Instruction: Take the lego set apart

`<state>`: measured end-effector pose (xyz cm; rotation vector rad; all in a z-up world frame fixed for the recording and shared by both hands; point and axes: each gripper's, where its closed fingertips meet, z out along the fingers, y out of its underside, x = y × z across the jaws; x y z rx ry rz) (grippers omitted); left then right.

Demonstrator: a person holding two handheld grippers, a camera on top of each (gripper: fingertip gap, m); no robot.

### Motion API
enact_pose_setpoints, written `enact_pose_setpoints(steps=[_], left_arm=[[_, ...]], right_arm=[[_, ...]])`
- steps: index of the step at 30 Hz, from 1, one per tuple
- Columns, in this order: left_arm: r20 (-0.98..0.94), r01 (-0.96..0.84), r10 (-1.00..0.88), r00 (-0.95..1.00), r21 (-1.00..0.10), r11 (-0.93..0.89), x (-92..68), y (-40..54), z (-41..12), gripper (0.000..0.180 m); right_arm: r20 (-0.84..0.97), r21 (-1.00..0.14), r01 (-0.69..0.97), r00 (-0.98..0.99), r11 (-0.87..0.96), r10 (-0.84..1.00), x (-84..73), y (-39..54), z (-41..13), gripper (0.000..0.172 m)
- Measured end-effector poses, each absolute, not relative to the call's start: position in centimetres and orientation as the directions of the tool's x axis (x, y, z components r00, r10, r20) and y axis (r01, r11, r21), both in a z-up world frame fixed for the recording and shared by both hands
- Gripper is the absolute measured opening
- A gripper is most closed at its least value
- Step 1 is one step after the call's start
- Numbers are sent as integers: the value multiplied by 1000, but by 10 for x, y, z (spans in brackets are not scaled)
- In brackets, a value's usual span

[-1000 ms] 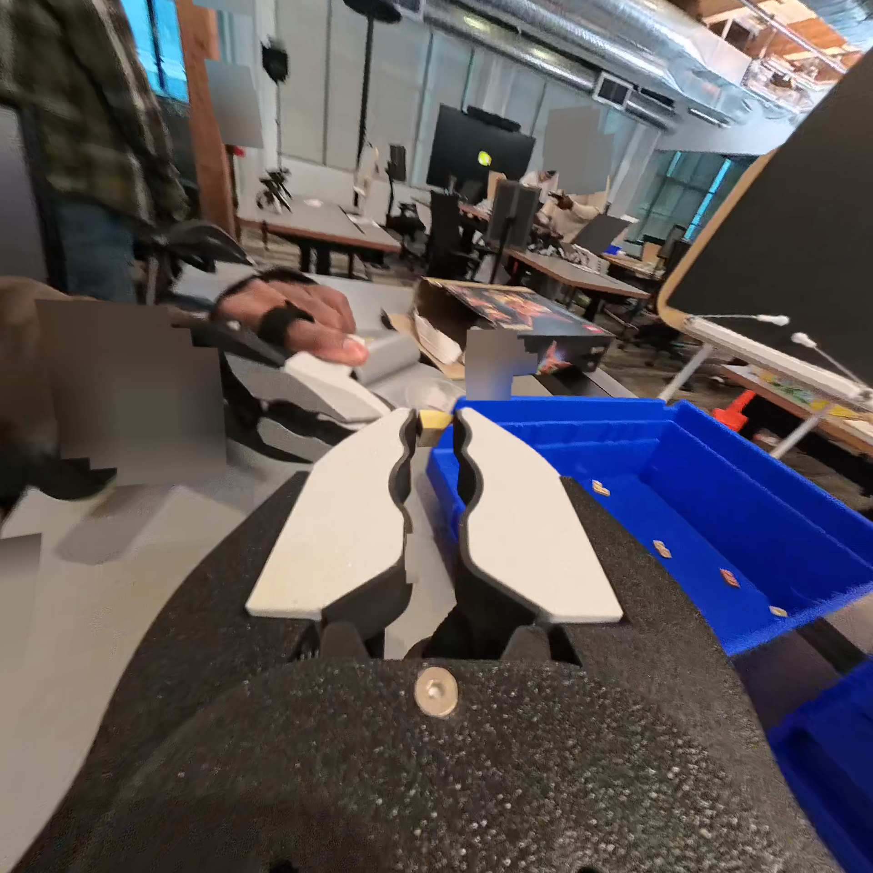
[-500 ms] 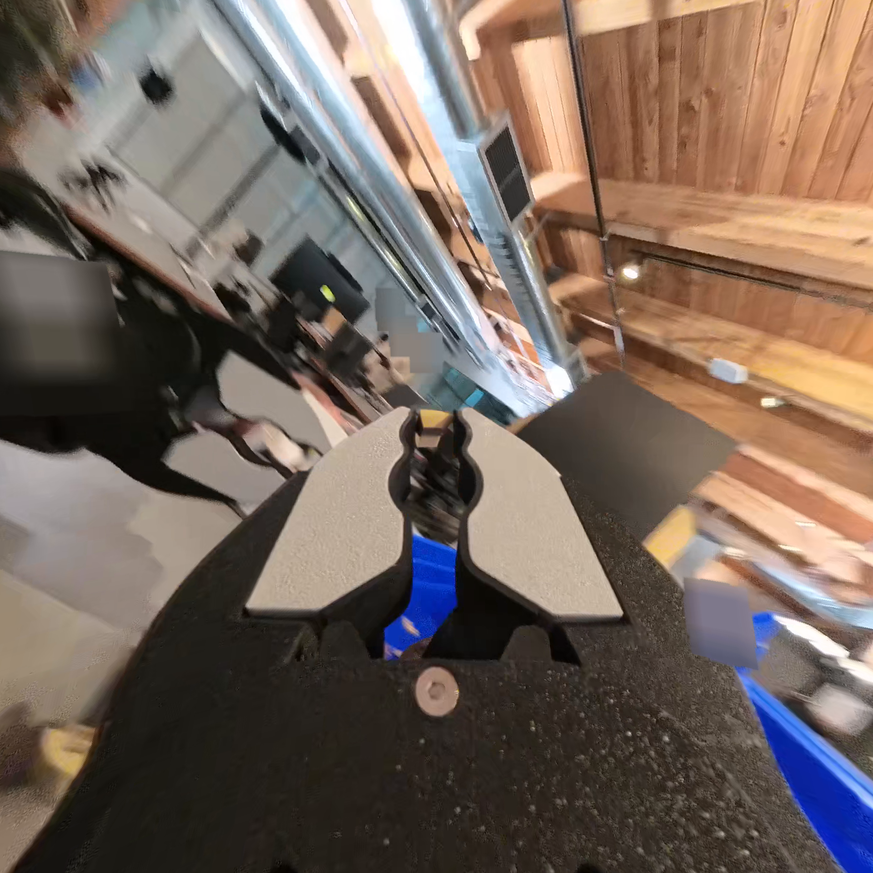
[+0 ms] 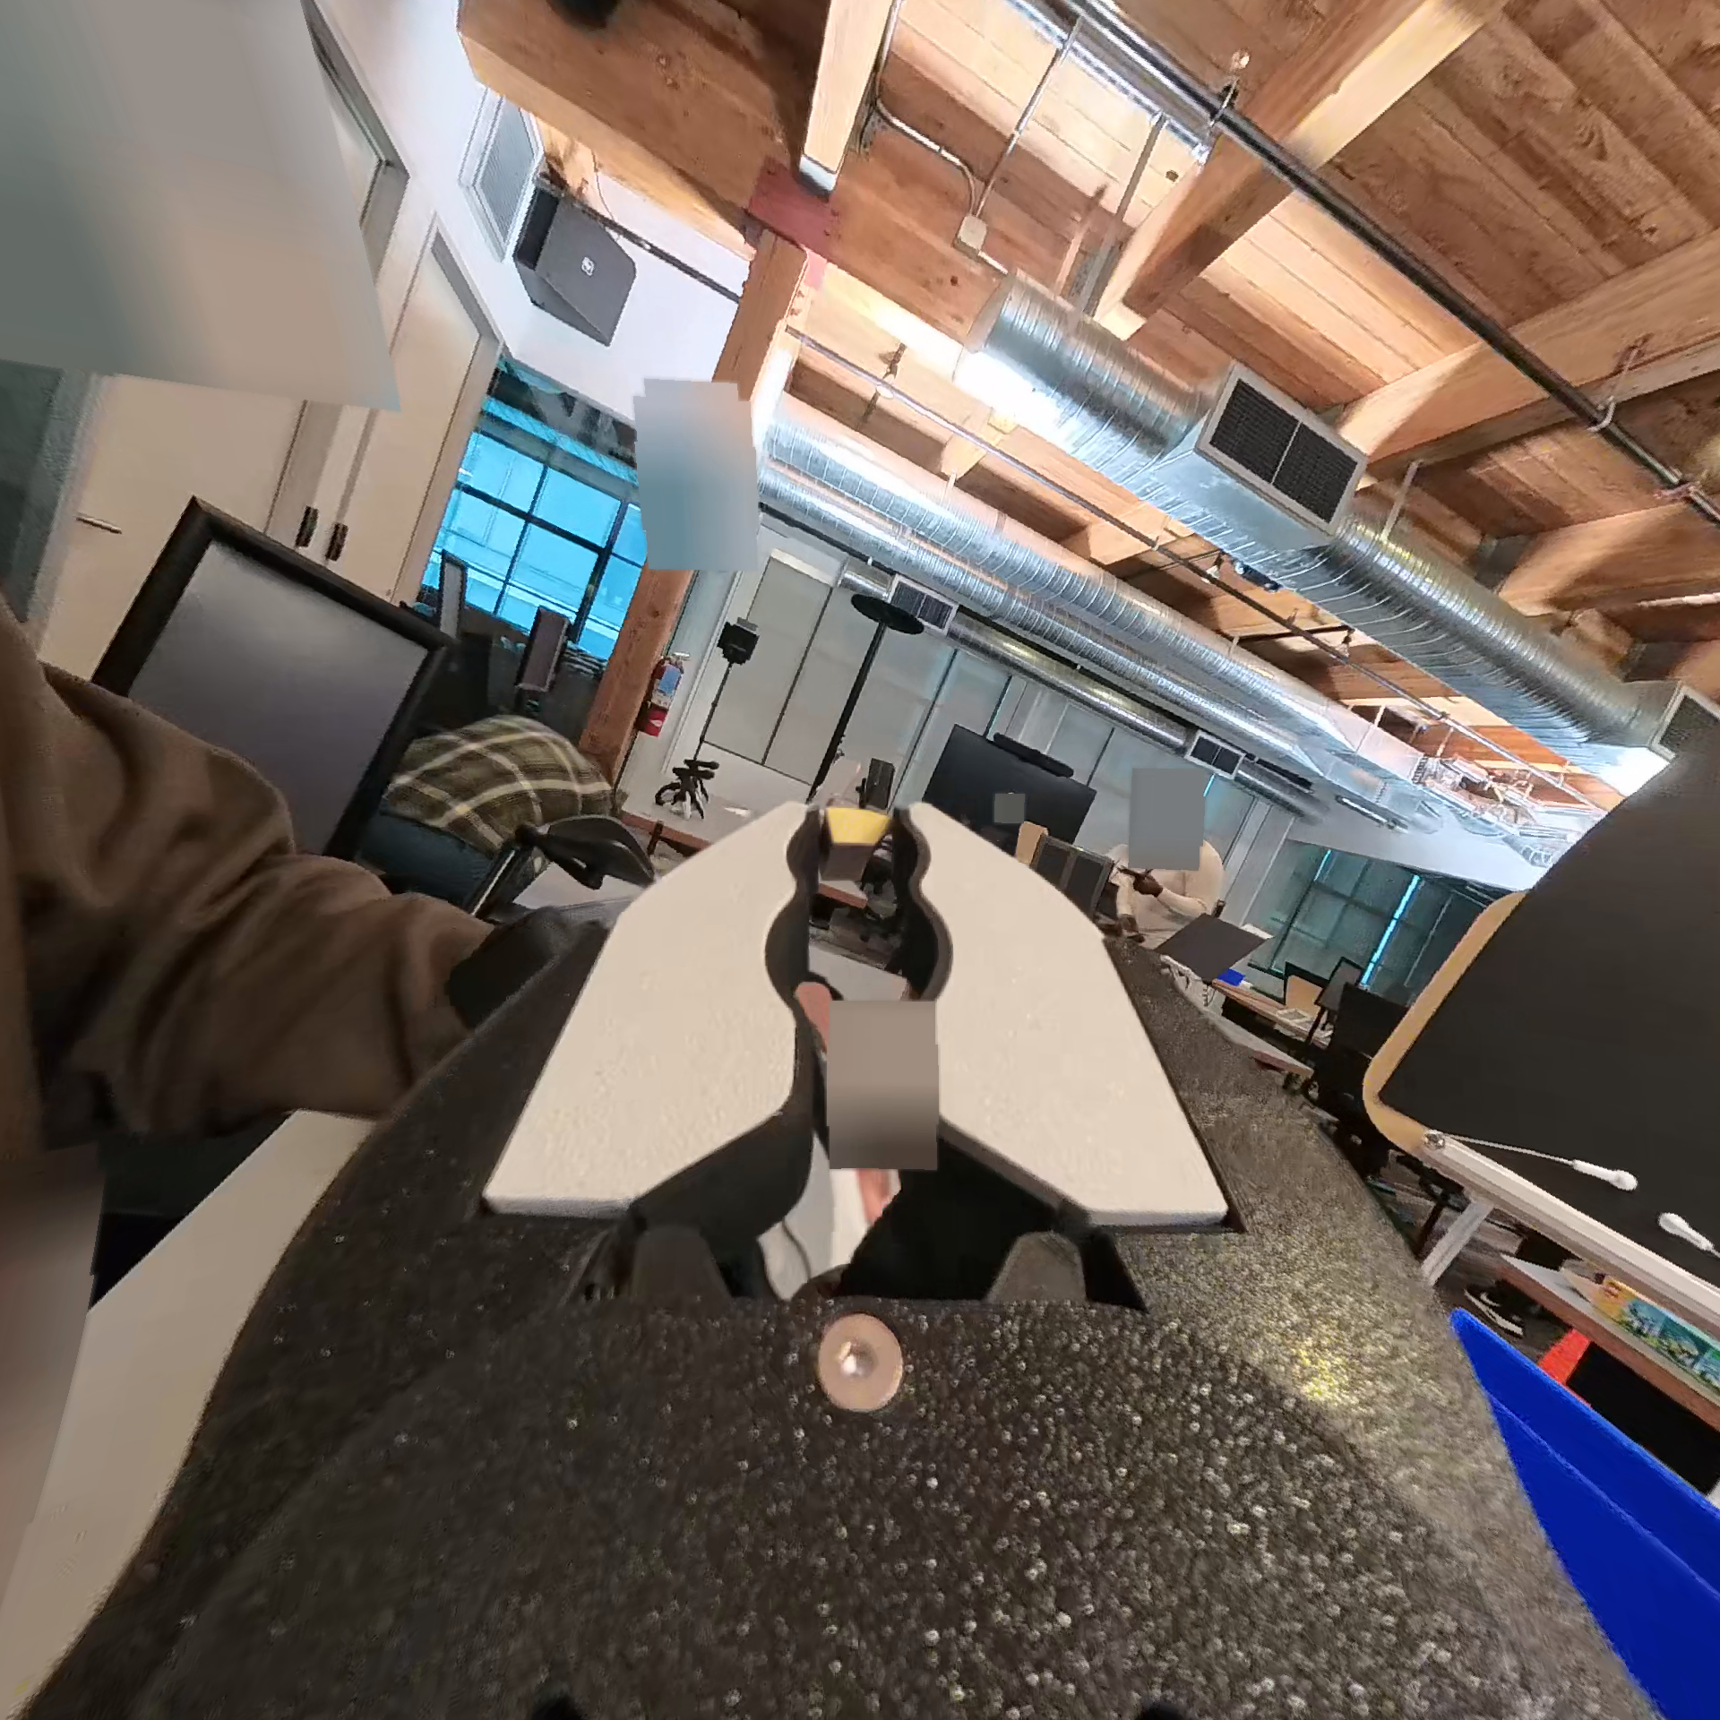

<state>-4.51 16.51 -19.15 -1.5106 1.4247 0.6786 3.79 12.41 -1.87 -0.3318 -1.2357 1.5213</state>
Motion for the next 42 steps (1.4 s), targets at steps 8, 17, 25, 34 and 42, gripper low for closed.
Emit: enact_pose_setpoints(steps=[8, 17, 25, 34, 42], left_arm=[[-631, -903, -688, 359, -421, -85, -59, 147, -224, 21], [-886, -838, 63, 460, -410, 361, -39, 144, -70, 31], [-902, -901, 252, 350, -250, 353, -9, 147, -65, 30], [-866, -879, 270, 421, -316, 357, -8, 148, -59, 22], [-857, -859, 232, 460, -362, 363, -12, 149, -61, 8]], right_arm=[[404, -832, -520, -331, 192, 853, 29, 127, -27, 15], [-61, -890, -396, -391, -228, 918, 1, 162, -29, 15], [-383, -788, -223, -551, -573, 741, -20, 150, -46, 15], [-400, -787, -185, -573, -588, 715, -25, 139, -52, 15], [-410, -786, -181, -564, -592, 717, -27, 141, -55, 15]])
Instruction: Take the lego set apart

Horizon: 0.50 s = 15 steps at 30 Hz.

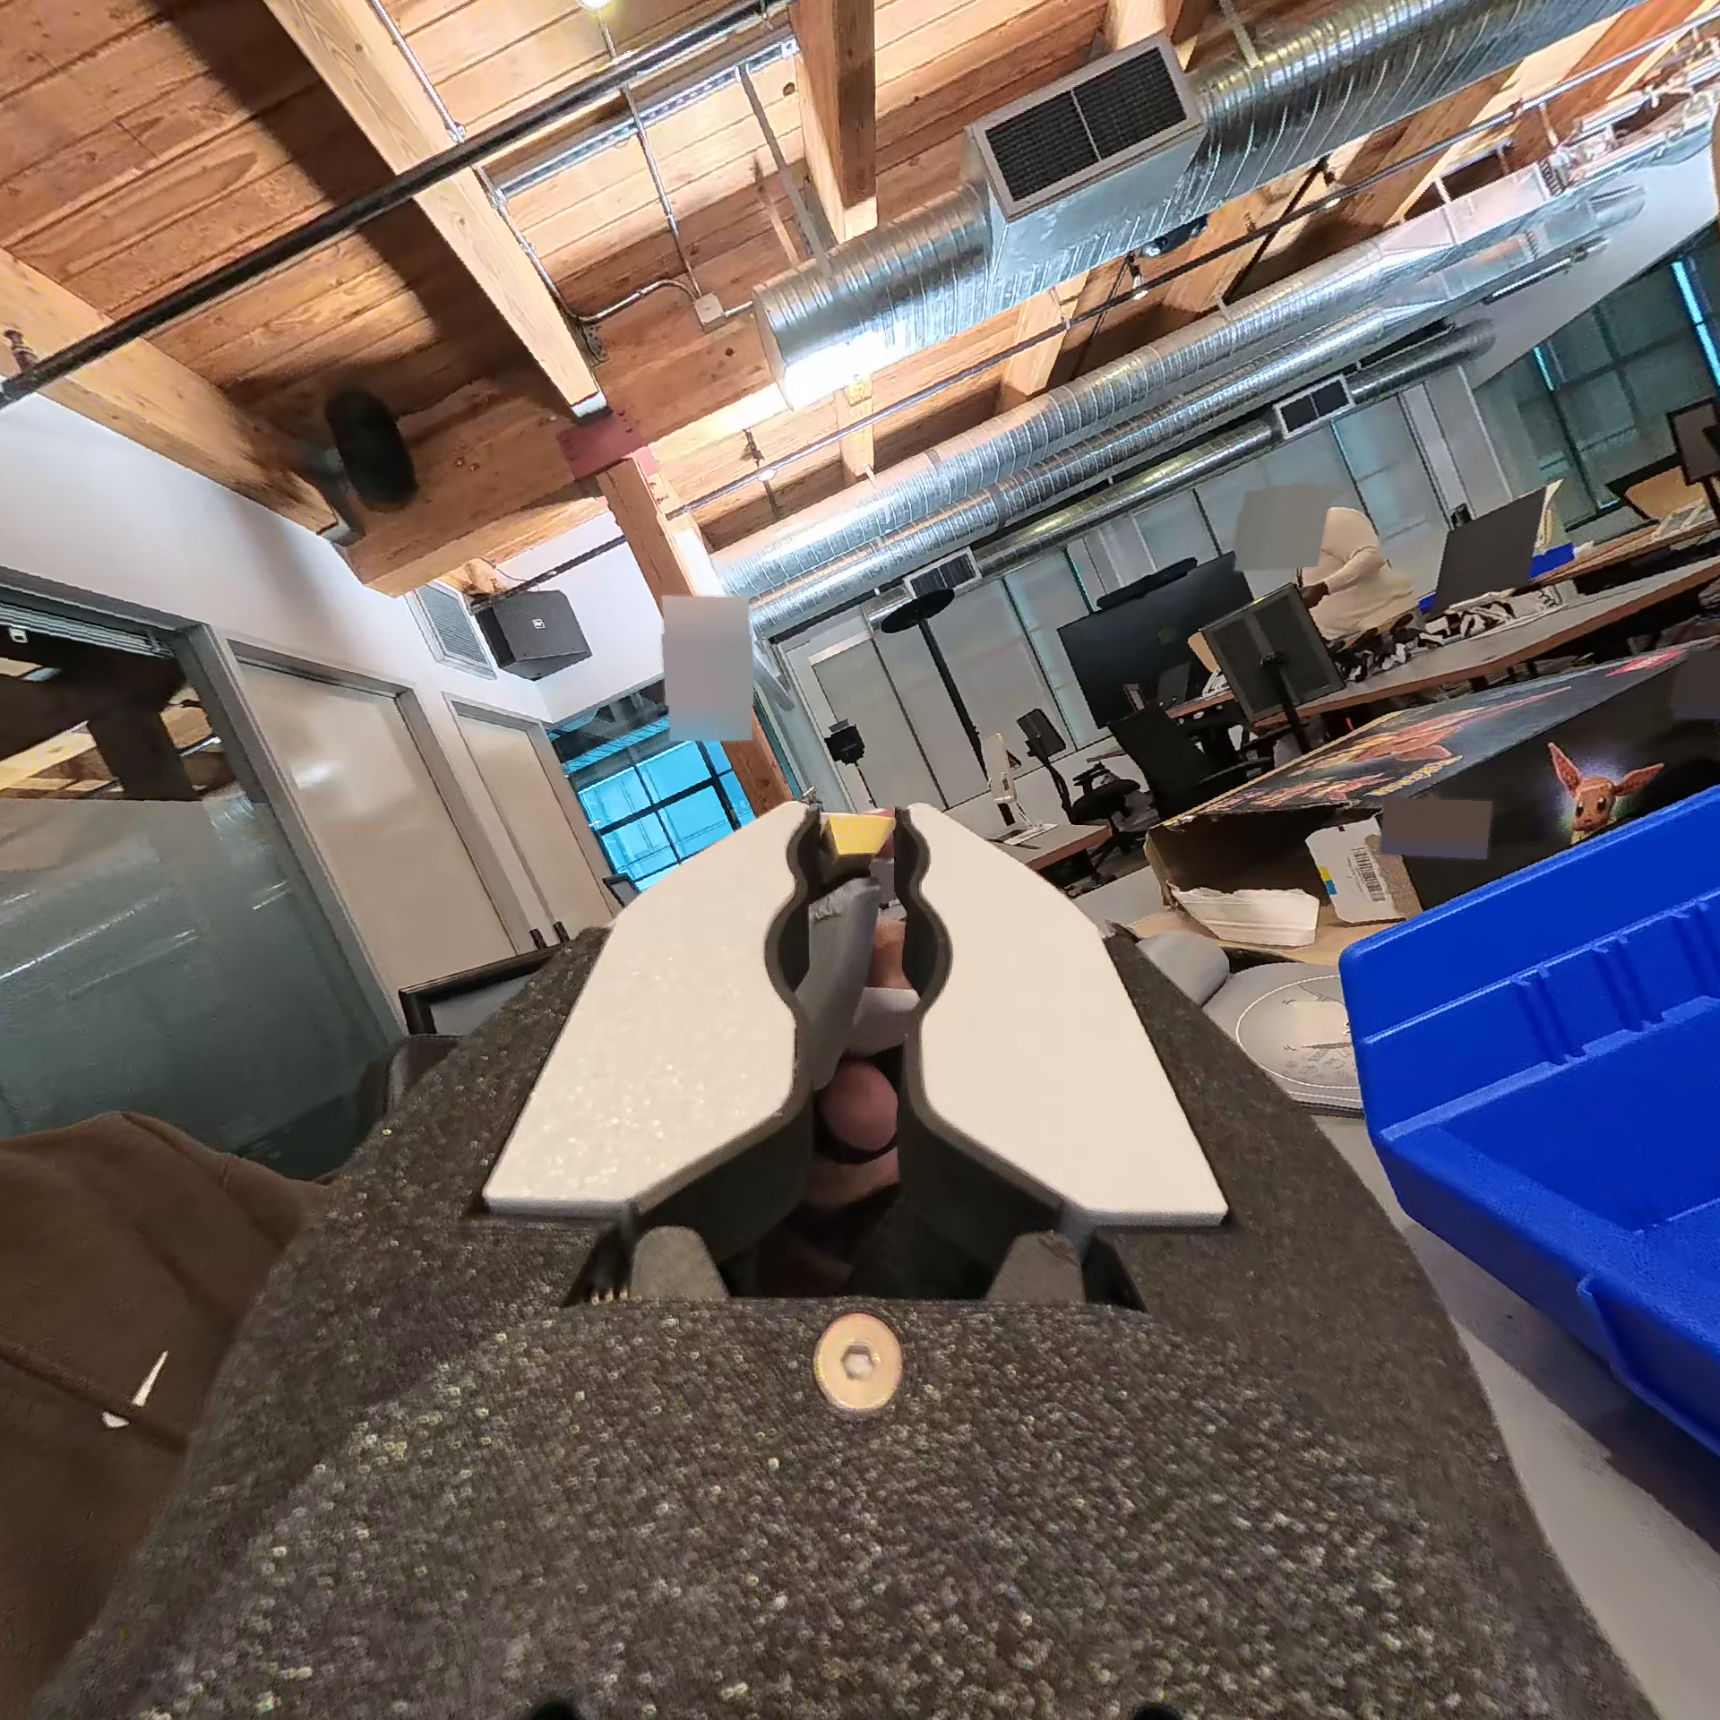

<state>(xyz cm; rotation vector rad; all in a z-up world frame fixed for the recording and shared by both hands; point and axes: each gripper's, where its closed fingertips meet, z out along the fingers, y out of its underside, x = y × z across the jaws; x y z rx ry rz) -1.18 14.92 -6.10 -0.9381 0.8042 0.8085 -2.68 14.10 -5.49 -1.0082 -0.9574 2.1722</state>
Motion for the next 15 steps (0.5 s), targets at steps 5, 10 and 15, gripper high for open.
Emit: enact_pose_setpoints(steps=[5, 10, 15], left_arm=[[-837, -811, 150, 526, -441, 383, -13, 149, -64, 7], [-738, -661, -15, 675, -613, 432, -16, 146, -61, 7], [-412, -248, -386, 825, -879, 408, -18, 140, -55, 7]], right_arm=[[-404, -802, -171, -550, -572, 731, -29, 141, -57, 15], [-331, -838, -210, -538, -504, 775, -23, 146, -50, 16], [124, -929, -371, -251, 23, 960, -9, 164, -45, 17]])
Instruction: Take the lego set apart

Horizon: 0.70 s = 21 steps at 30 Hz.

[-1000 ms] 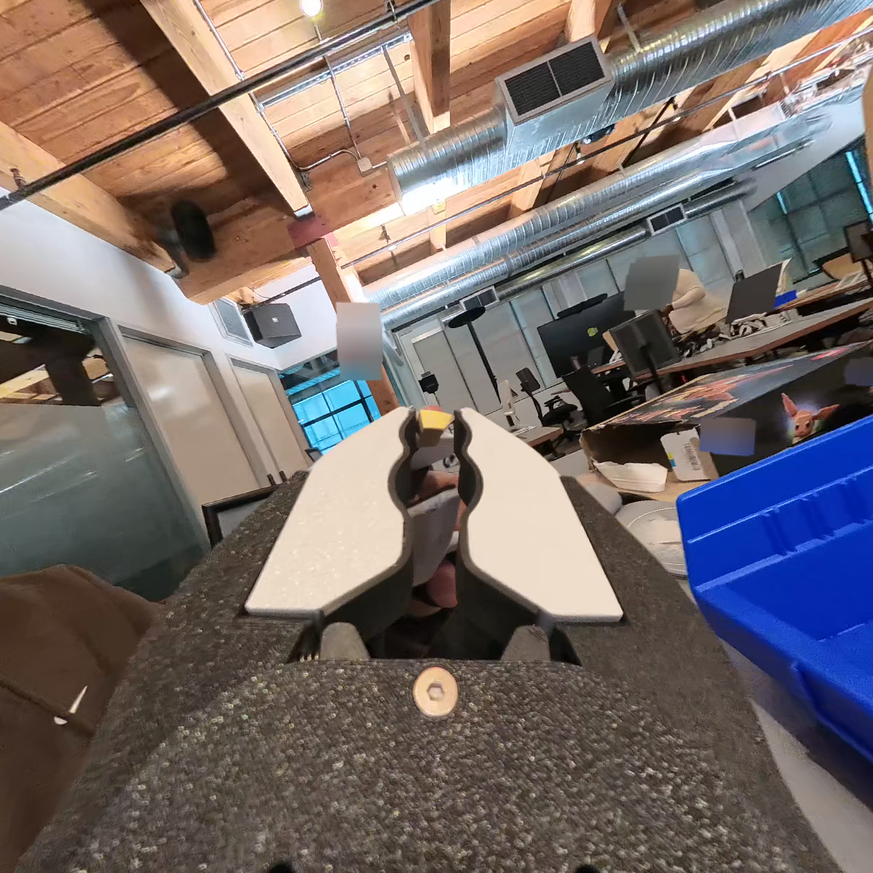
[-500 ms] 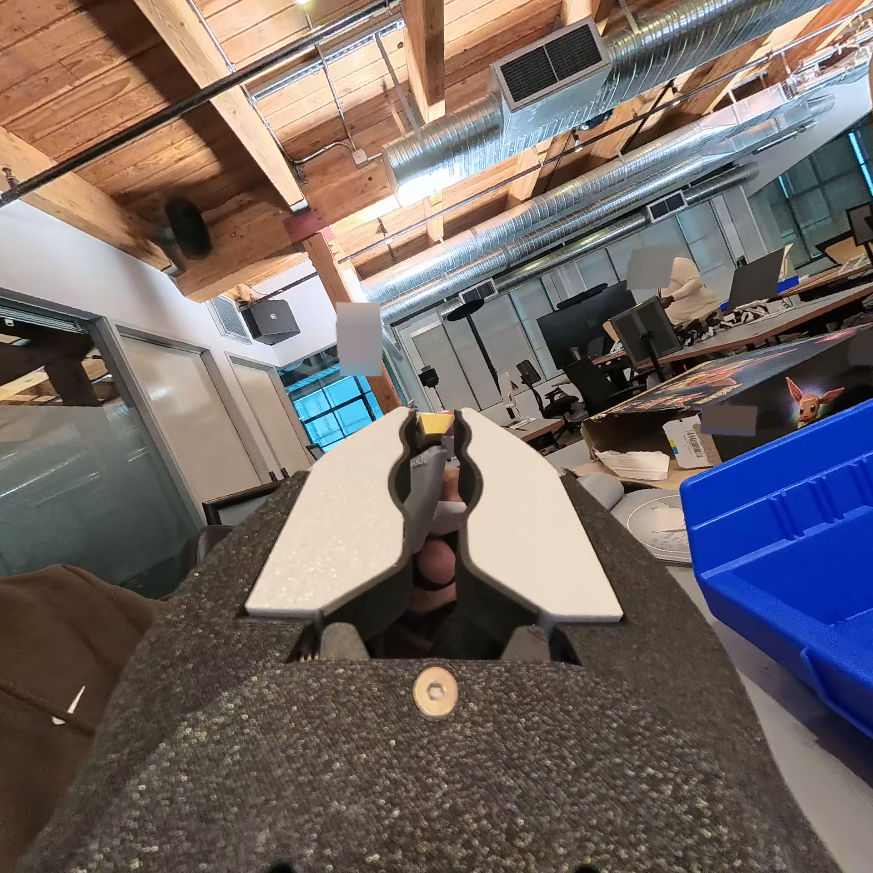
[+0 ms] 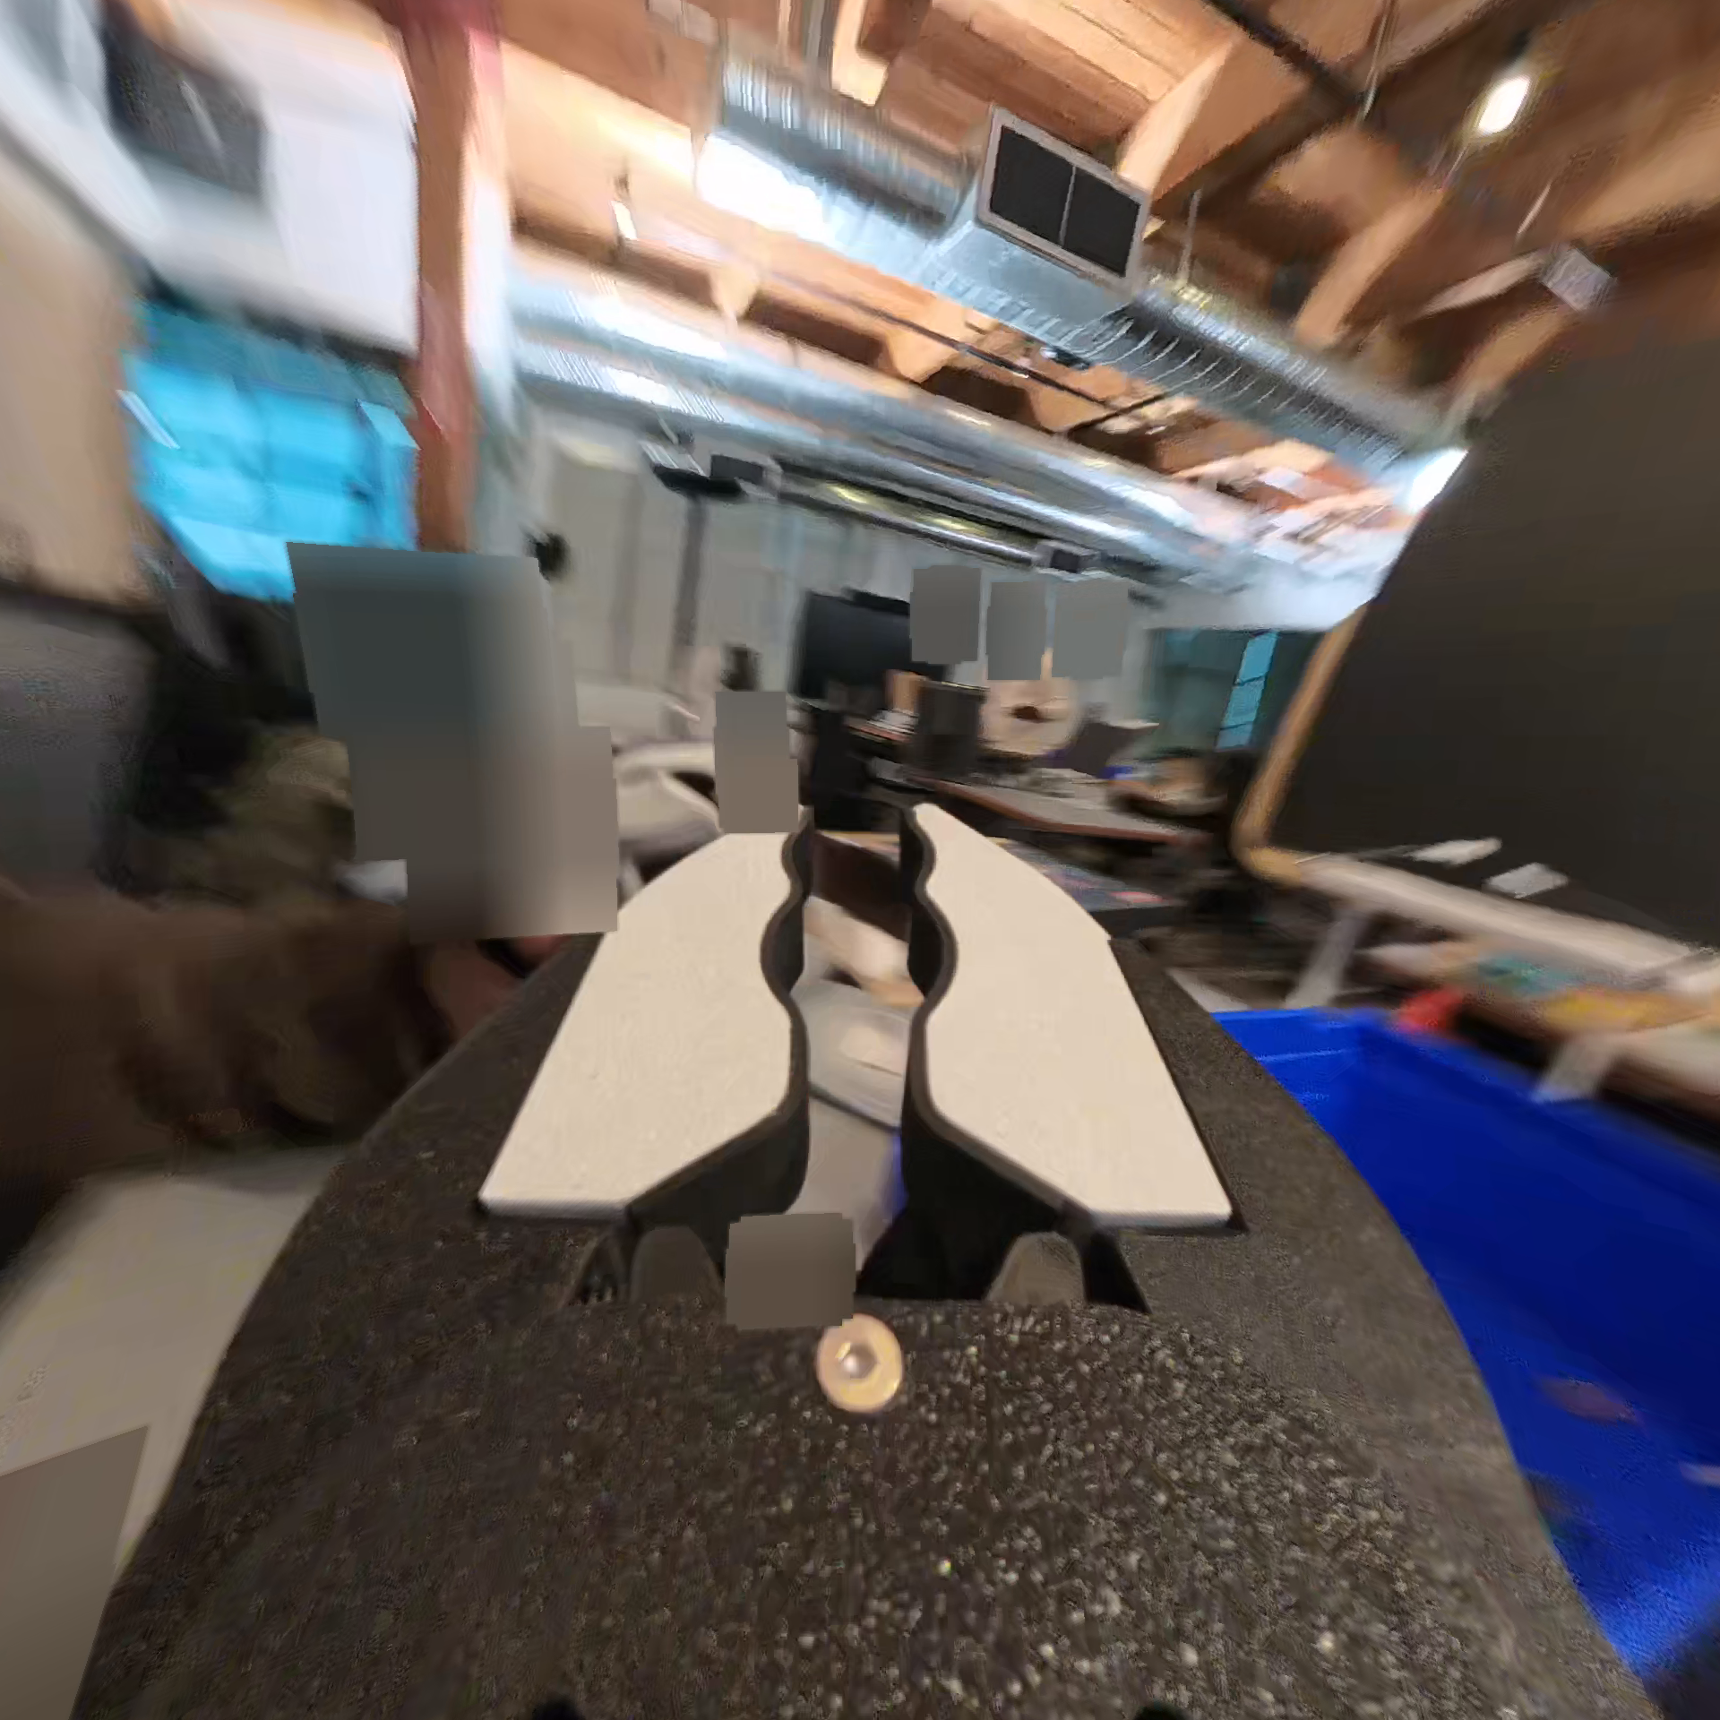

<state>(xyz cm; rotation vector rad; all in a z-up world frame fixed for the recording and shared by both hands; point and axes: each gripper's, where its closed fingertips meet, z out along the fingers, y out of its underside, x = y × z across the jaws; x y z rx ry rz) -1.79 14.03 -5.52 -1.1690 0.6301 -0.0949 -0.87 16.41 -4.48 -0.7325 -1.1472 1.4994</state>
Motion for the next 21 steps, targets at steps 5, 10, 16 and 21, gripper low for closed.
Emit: enact_pose_setpoints(steps=[5, 10, 16, 21], left_arm=[[-8, 189, -637, 771, -952, 240, -29, 141, -51, 7], [215, 374, -744, 632, -926, 50, -27, 144, -60, 7], [299, 377, -753, 586, -923, -73, -18, 150, -76, 7], [324, 373, -739, 590, -922, -106, -18, 153, -81, 7]], right_arm=[[676, -679, -237, 165, 694, 718, -13, 166, -57, 23], [801, -536, -131, 233, 834, 552, -26, 156, -69, 25], [852, -438, -40, 301, 898, 429, -32, 160, -75, 26], [874, -398, -23, 294, 917, 387, -32, 159, -79, 16]])
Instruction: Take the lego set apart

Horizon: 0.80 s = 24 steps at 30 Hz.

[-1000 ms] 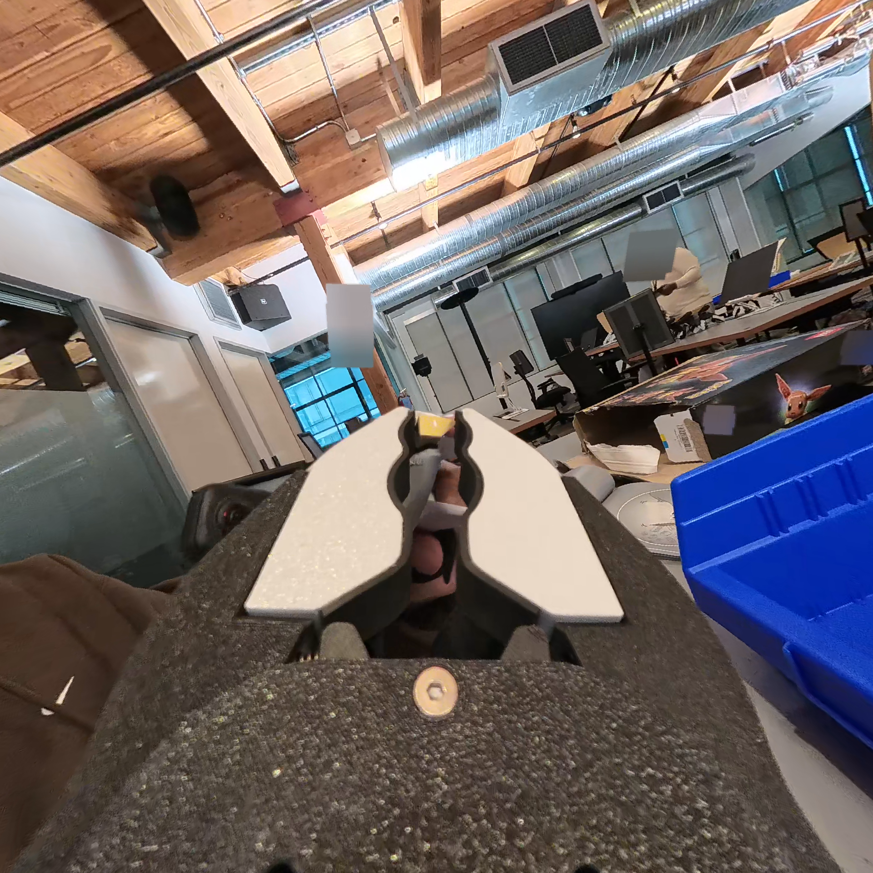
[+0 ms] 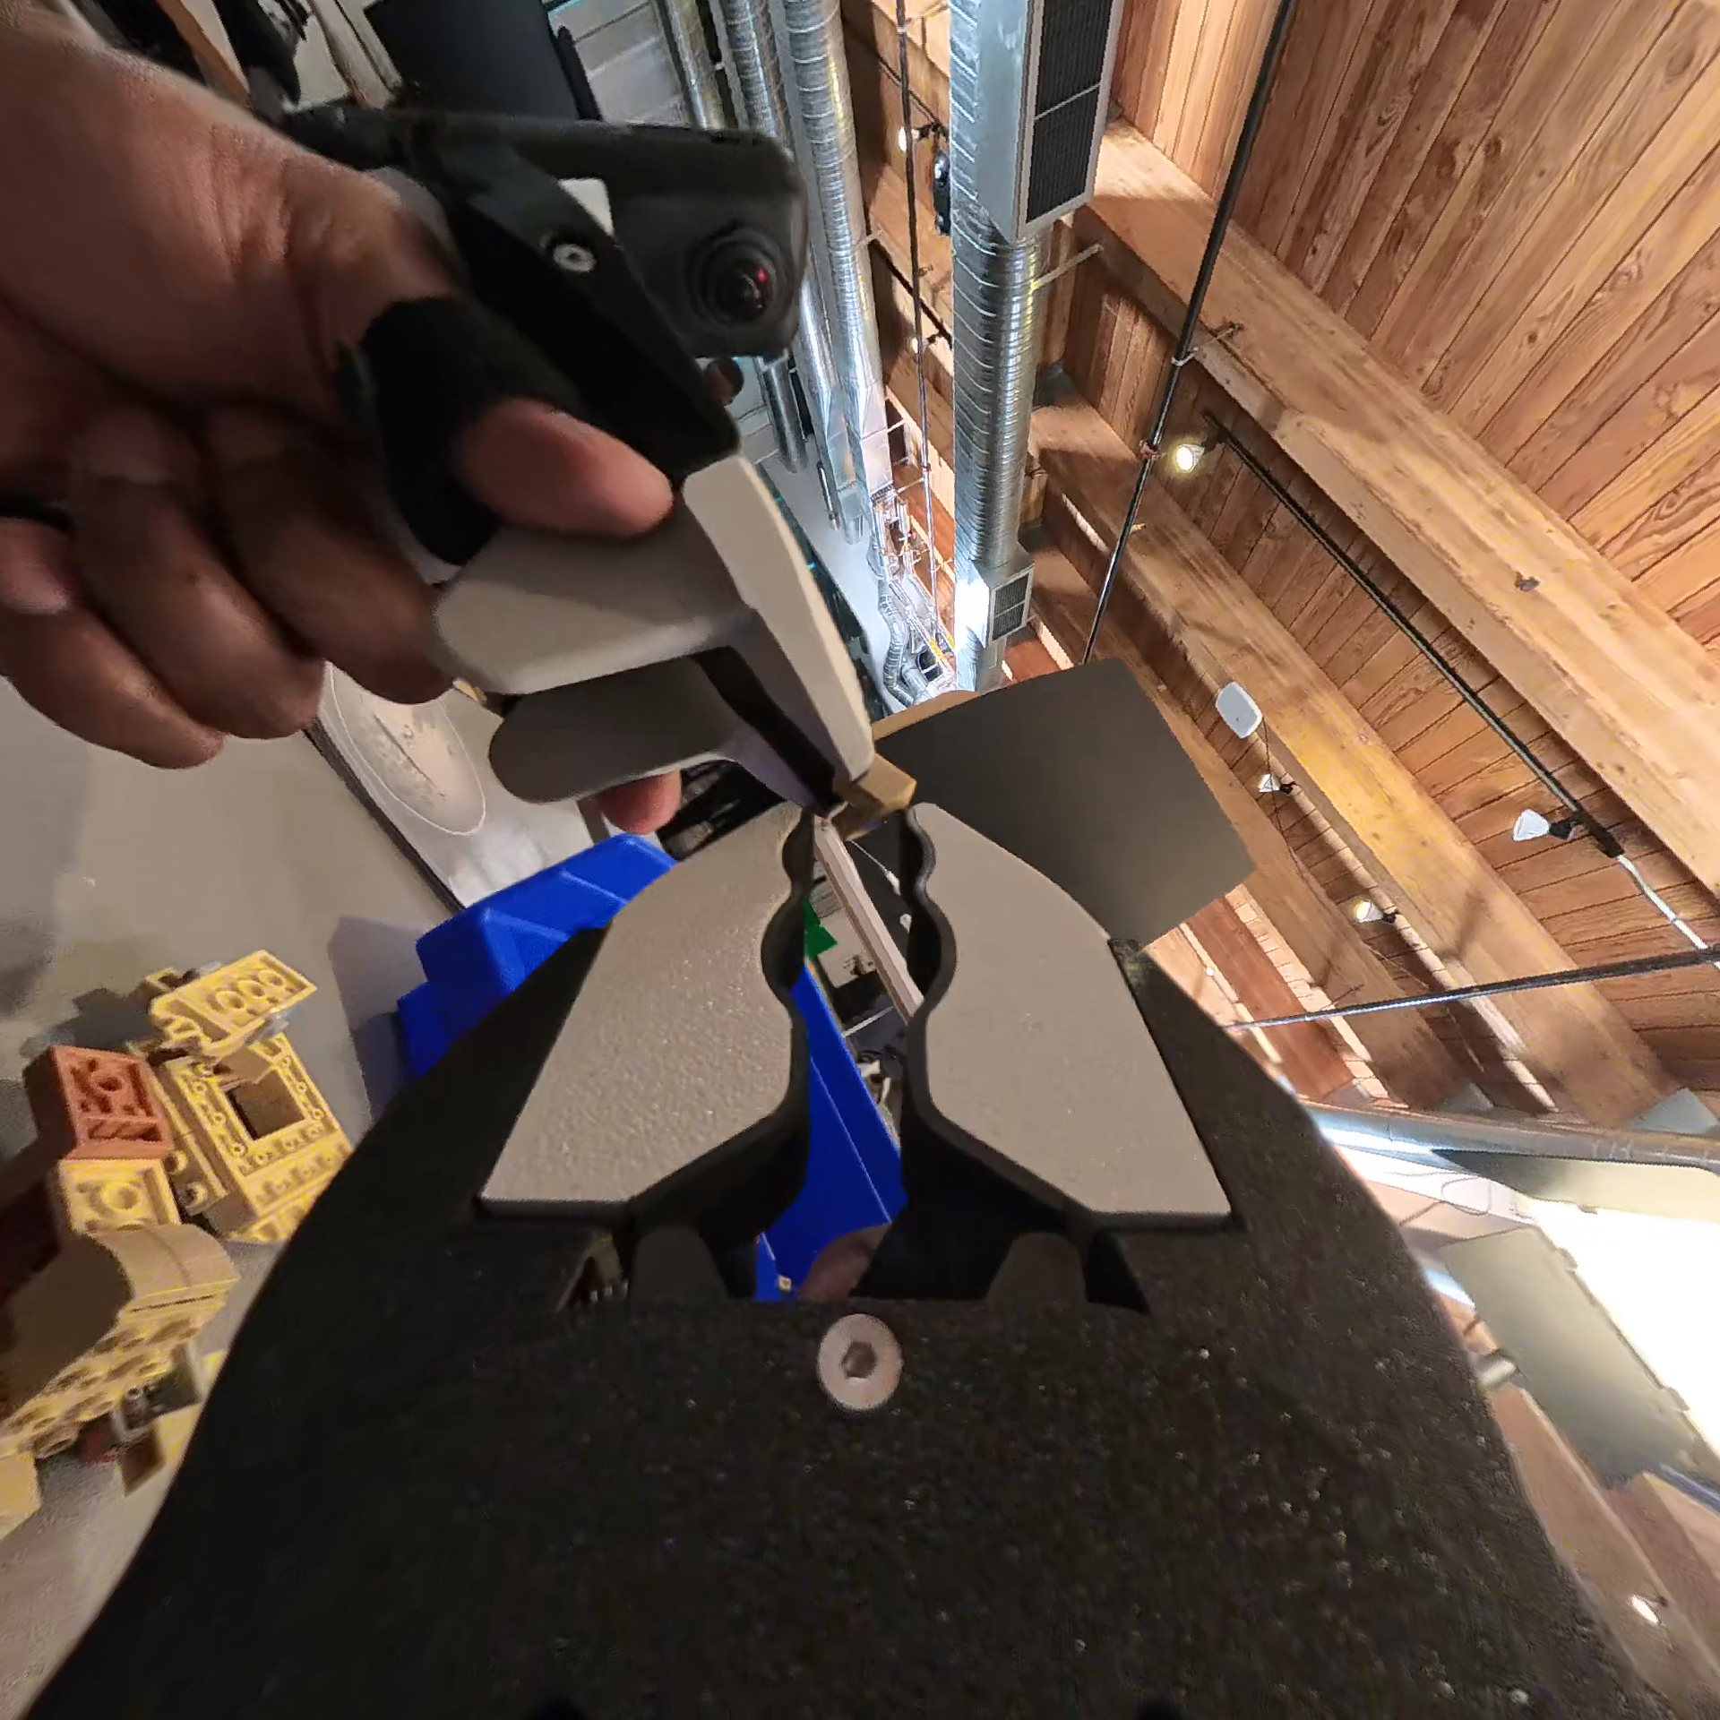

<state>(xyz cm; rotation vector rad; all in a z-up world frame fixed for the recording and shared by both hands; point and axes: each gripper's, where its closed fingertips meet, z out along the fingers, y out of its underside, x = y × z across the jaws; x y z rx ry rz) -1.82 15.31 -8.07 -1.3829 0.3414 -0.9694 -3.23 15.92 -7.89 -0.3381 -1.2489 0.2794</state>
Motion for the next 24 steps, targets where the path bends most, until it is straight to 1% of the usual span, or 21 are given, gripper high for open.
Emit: enact_pose_setpoints(steps=[3, 4, 5, 7, 10, 17, 19, 21, 24], left_arm=[[338, 366, -727, 598, -922, -128, -20, 155, -84, 7], [332, 360, -725, 603, -925, -124, -21, 155, -84, 7], [324, 356, -723, 610, -927, -114, -21, 155, -83, 7], [298, 330, -724, 622, -938, -102, -20, 154, -84, 8], [261, 296, -709, 655, -952, -77, -18, 156, -86, 8], [198, 245, -677, 709, -969, -26, -19, 159, -87, 8], [159, 207, -668, 727, -978, -7, -20, 159, -87, 8], [122, 167, -654, 746, -986, 7, -20, 159, -88, 7], [113, 145, -654, 748, -989, -5, -20, 158, -89, 7]], right_arm=[[886, -375, 2, 295, 927, 358, -34, 161, -82, 15], [884, -380, 2, 294, 925, 362, -34, 161, -82, 12], [879, -390, 0, 297, 921, 372, -33, 162, -82, 6], [863, -421, 1, 309, 907, 400, -32, 165, -80, 2], [844, -460, -5, 309, 888, 439, -32, 167, -80, 2], [840, -468, 17, 318, 883, 439, -33, 169, -81, 2], [842, -468, 20, 314, 883, 439, -34, 169, -82, 2], [849, -454, 23, 314, 891, 424, -34, 168, -82, 2], [873, -403, 39, 317, 915, 371, -33, 167, -83, 3]])
